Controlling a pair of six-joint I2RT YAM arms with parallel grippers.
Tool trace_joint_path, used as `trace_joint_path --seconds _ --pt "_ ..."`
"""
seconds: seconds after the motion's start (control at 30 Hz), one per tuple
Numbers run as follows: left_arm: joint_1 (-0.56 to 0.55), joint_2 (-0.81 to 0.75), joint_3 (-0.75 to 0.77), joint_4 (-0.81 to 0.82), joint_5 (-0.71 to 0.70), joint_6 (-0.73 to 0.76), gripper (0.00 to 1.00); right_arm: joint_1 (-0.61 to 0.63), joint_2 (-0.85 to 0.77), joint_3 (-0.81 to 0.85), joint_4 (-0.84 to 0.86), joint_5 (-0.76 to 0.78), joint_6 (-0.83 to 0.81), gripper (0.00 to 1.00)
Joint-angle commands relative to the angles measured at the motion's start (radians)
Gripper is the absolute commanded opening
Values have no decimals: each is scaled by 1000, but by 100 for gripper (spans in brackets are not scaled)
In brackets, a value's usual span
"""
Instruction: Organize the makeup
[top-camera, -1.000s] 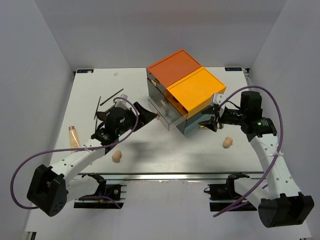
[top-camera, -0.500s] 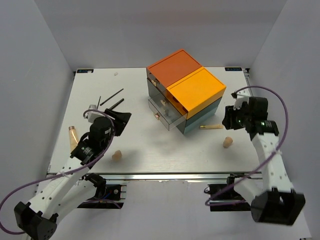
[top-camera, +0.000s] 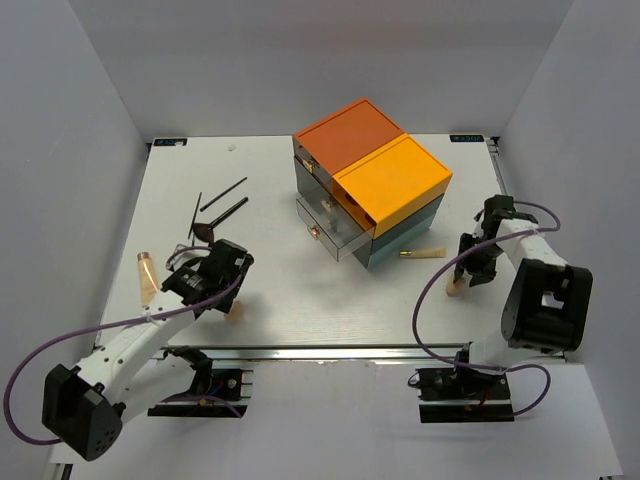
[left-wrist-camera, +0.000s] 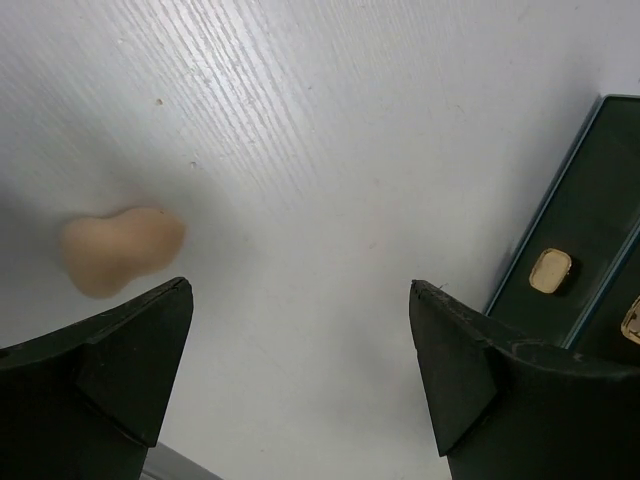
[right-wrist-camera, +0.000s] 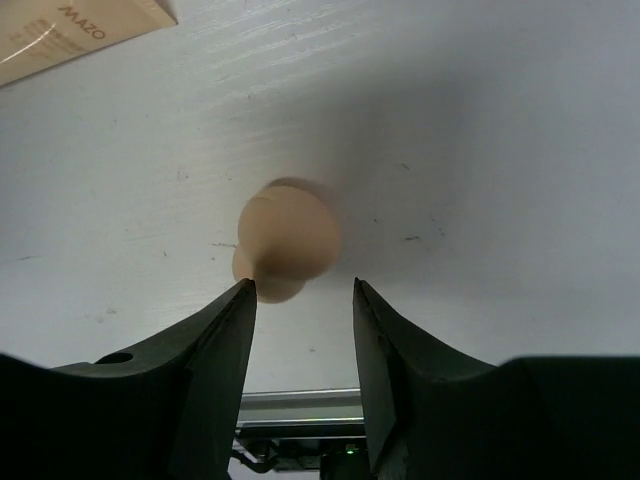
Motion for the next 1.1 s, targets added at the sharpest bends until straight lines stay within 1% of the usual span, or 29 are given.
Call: trace_joint_path --seconds 0.0,0.03,0.07,0.13,0.17,0.2,0.27,0.3,0.37,0.4,0.43,0.47,0.5,0.53,0.57,0.6,0.63,0.67,0.7,0.73,0.77,0.8,0.83,0.87,0.9,0.93,0.97,1.0,1.07 --pt "4 -31 31 -56 -60 -13 98 -4 59 17 19 -64 64 49" --pt "4 -48 20 -56 -67 -9 98 -4 73 14 37 -98 81 48" --pt "5 -49 13 -56 -70 -8 98 -4 84 14 47 -98 81 47" --pt "4 -67 -1 -59 -74 4 98 -6 107 6 59 -118 93 39" --pt "4 -70 -4 -65 -77 7 98 -9 109 2 60 -123 90 33" --pt "4 -70 -6 -89 -78 6 98 -10 107 3 56 -132 78 23" --pt "5 -67 -12 -117 -78 3 98 -19 86 14 47 -152 51 10" --pt "4 -64 -16 -122 -75 -3 98 -18 46 23 48 -173 28 0" --pt "5 -61 -48 -120 -61 -22 98 -18 -3 65 50 -232 -101 0" --pt "7 -58 -59 -112 -39 -29 98 -18 -57 84 33 -364 -186 0" --pt "8 -43 -67 -108 -26 -41 98 -19 -84 127 12 -452 -370 0" --pt "8 -32 -73 -112 -17 -45 98 -18 -107 150 -18 -532 -453 0" --pt "11 -13 -67 -125 -6 -49 97 -18 -158 172 -72 -678 -523 0" --pt "11 5 -60 -137 -6 -52 97 -16 -183 187 -85 -757 -578 0" --pt "15 49 -35 -164 -6 -51 97 -6 -201 221 -102 -892 -674 0" --pt "16 69 -23 -174 -11 -48 97 8 -236 241 -148 -952 -727 0" --pt "18 89 -9 -180 -14 -37 97 8 -250 264 -177 -1009 -727 0" --pt "21 118 2 -180 -14 -31 96 87 -264 296 -191 -1052 -876 0" --pt "28 128 14 -172 -12 -23 97 130 -302 301 -138 -1109 -881 0" --pt "33 137 19 -166 -8 -13 97 242 -328 301 -71 -1112 -861 0" --pt "48 155 23 -155 -6 -5 96 296 -383 269 29 -1082 -735 0" --pt "54 165 28 -151 -2 4 96 351 -410 243 148 -1054 -654 0" --pt "64 175 31 -151 5 14 96 397 -433 217 374 -1019 -581 0" --pt "71 185 33 -143 8 26 96 495 -445 192 472 -969 -504 0" --pt "85 204 36 -140 12 35 95 548 -431 180 532 -838 -415 0" --pt "88 212 39 -137 15 46 94 589 -404 196 560 -772 -393 0" --pt "96 220 40 -129 18 49 94 659 -370 216 573 -643 -366 0" --pt "99 232 39 -125 23 52 91 677 -286 279 568 -594 -297 0" --pt "105 240 36 -106 43 64 86 682 -179 331 562 -490 -240 0"
